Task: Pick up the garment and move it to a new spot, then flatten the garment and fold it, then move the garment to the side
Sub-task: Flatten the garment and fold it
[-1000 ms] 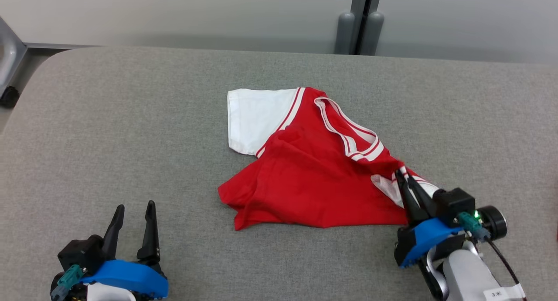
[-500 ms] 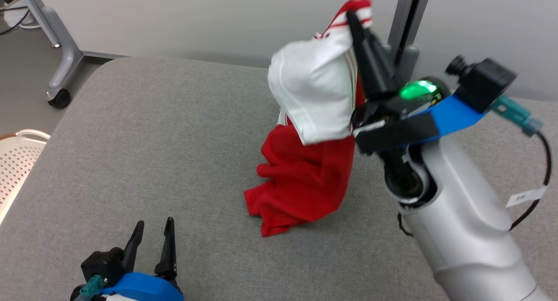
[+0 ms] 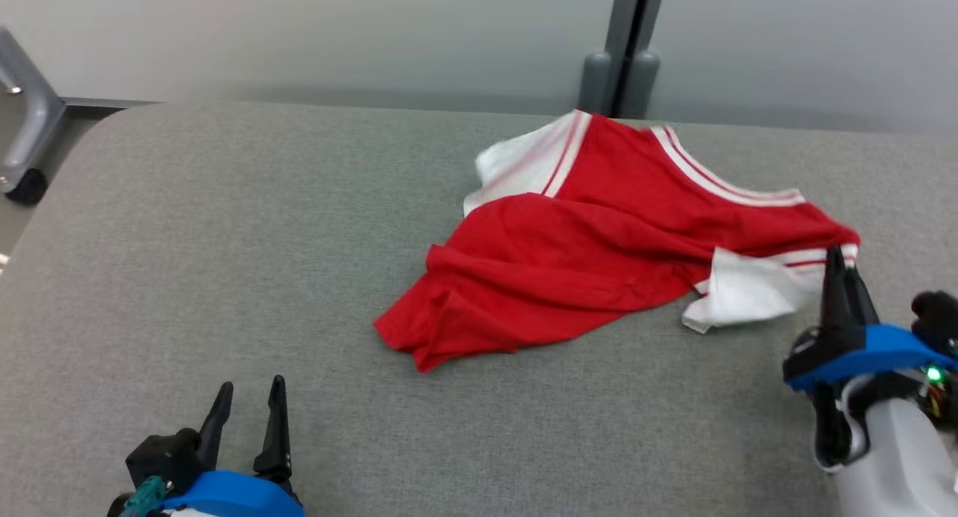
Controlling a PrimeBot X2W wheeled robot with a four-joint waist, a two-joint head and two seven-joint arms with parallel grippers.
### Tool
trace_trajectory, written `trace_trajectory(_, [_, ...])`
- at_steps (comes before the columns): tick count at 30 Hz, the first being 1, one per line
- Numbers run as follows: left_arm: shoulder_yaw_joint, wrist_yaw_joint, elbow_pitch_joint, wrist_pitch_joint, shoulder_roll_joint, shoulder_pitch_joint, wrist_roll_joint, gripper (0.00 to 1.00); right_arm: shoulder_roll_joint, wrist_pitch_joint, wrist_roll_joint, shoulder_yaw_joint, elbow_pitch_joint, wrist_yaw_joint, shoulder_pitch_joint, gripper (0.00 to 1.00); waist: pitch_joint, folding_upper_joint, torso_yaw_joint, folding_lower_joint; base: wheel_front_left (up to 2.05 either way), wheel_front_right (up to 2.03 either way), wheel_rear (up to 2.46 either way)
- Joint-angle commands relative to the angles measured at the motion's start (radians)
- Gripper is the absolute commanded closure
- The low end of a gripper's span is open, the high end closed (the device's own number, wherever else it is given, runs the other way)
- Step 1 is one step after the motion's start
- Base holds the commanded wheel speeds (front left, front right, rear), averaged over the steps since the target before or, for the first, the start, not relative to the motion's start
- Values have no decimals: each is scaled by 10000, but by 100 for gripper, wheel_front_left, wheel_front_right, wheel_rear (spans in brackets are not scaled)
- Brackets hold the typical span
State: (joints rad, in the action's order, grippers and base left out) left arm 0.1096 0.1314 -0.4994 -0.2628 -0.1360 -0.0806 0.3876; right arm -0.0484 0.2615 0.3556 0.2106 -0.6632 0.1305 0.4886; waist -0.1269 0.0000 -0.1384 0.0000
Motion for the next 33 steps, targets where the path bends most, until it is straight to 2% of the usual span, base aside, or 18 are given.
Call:
trace_trajectory(1, [49, -12, 102, -26, -151, -154, 47, 0, -61, 48, -1145, 793, -108, 4, -371, 0, -108, 0, 192, 0, 0, 0, 0])
trace_trajectory(3, [133, -12, 132, -24, -255, -192, 70, 0, -43, 42, -1864, 1666, -331, 4, -824, 0, -198, 0, 364, 0, 0, 0, 0])
trace_trajectory(6, [164, -12, 234, -26, -407, -259, 105, 0, -26, 39, -2389, 1952, -180, 4, -1105, 0, -313, 0, 612, 0, 0, 0, 0])
trace_trajectory(9, [195, -12, 292, -26, -461, -274, 156, 0, -37, 39, -2614, 1541, 212, 4, -1295, 0, -389, 0, 790, 0, 0, 0, 0])
trace_trajectory(14, [414, -12, 363, -26, -475, -302, 176, 0, -32, 38, -2594, -22, 824, 4, -1628, 0, -468, 0, 828, 0, 0, 0, 0])
trace_trajectory(18, [533, -12, 409, -26, -483, -307, 234, 0, -55, 39, -2225, -773, 684, 3, -1893, 0, -542, 0, 750, 0, 0, 0, 0])
trace_trajectory(24, [613, -12, 388, -26, -601, -418, 381, 0, -52, 39, -2254, -865, -4, 3, -1868, 0, -774, 0, 559, 0, 0, 0, 0])
trace_trajectory(33, [753, -12, 493, -26, -810, -631, 578, 0, -53, 39, -2337, -784, -316, 3, -1383, 0, -1145, 0, 274, 0, 0, 0, 0])
